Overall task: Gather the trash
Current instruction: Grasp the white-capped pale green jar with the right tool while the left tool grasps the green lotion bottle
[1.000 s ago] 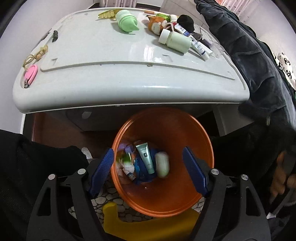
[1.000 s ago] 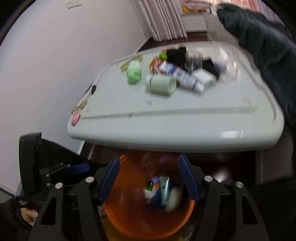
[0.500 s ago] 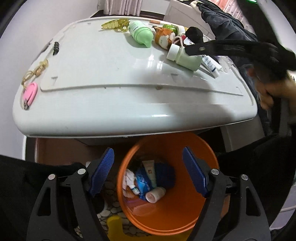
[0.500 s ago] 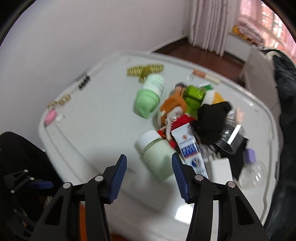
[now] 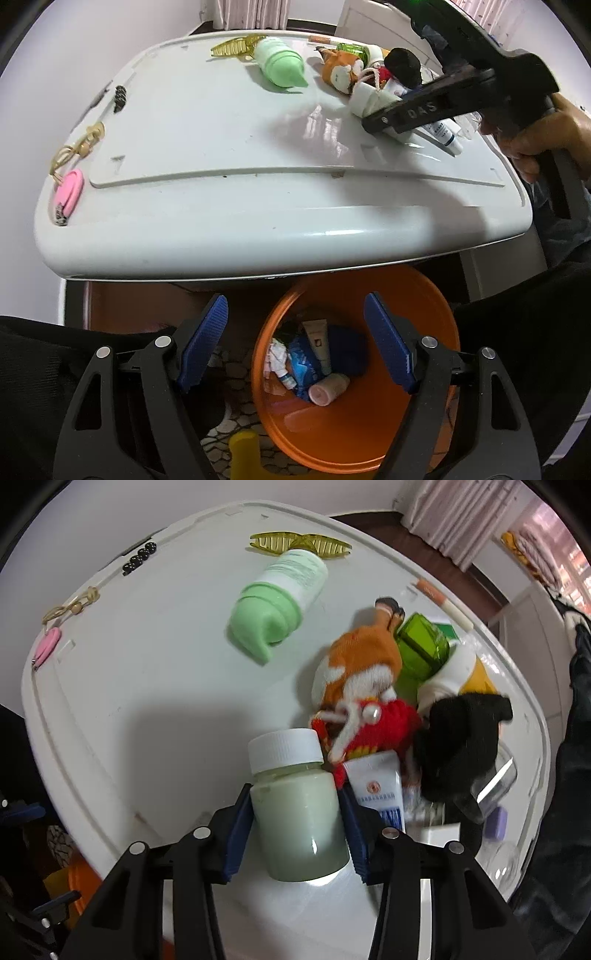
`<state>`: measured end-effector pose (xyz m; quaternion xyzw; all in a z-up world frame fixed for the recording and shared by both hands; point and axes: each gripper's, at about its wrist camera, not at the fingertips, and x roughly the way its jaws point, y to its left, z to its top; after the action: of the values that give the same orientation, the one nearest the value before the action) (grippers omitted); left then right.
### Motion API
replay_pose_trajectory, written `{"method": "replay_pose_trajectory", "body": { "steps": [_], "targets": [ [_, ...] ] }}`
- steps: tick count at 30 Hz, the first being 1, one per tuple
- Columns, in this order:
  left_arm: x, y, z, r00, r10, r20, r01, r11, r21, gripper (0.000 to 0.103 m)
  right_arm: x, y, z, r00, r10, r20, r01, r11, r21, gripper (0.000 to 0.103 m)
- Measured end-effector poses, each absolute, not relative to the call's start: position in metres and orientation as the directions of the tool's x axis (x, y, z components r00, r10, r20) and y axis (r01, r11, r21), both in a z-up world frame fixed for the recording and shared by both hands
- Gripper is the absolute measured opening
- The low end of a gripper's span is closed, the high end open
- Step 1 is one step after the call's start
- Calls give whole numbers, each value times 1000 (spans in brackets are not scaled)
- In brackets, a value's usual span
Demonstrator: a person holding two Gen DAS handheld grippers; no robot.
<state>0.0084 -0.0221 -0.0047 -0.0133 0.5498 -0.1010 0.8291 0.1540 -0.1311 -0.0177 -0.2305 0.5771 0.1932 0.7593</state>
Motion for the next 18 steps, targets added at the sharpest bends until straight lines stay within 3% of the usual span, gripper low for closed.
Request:
{"method": "replay_pose_trajectory", "body": {
  "steps": [5, 10, 18],
  "targets": [
    [5, -21, 3, 389, -174, -905, 153, 981, -123, 75, 128, -160, -5, 238, 189, -953, -466, 883, 58, 45],
    [18, -22, 22, 418, -174, -891, 144, 982, -124, 75, 96, -204, 27, 346, 359, -866, -328, 912, 247, 45],
    [128, -41, 47, 514, -83, -854, 83, 995, -47, 75, 78, -261, 52, 543, 371, -753, -165, 927, 338, 46]
  ]
}}
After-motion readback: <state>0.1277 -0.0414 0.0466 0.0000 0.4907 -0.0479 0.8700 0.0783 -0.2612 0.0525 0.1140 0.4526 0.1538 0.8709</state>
